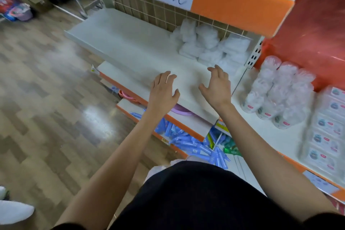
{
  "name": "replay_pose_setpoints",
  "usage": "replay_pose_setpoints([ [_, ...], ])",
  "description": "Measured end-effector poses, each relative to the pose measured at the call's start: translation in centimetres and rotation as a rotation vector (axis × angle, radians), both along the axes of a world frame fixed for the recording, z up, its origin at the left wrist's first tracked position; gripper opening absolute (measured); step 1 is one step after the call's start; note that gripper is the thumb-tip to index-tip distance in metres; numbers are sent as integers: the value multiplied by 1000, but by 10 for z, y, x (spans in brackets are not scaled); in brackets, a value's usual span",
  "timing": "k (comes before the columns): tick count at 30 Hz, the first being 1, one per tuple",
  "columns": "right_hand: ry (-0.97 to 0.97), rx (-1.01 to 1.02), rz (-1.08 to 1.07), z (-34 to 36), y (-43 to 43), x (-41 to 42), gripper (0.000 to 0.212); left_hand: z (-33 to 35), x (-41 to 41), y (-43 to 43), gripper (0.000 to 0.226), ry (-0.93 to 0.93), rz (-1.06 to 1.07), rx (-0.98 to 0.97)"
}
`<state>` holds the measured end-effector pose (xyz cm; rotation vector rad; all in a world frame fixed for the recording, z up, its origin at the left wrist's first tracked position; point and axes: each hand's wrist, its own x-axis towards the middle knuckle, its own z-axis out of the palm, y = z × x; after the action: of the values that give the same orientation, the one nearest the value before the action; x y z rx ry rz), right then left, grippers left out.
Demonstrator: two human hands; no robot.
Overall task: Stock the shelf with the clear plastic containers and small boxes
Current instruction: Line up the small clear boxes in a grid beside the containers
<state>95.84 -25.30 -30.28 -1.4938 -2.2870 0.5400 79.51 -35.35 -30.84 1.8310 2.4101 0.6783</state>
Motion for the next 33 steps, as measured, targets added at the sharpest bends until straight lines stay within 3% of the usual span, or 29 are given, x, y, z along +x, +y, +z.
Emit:
replay_pose_setpoints([
  [15,-242,-5,-242,-25,82,-67,72,-20,-91,134,60,202,-343,-153],
  [18,-244,-15,-289,-33,90,-73,63,-23,-103,150,64,270,-418,-151],
  [26,-195,195,-377,-42,93,-68,39,-27,-102,205,63,360,-628,-123],
  [33,-204,311,-307,-48,64,-61,32,-42,-92,221,61,356,-667,-86],
])
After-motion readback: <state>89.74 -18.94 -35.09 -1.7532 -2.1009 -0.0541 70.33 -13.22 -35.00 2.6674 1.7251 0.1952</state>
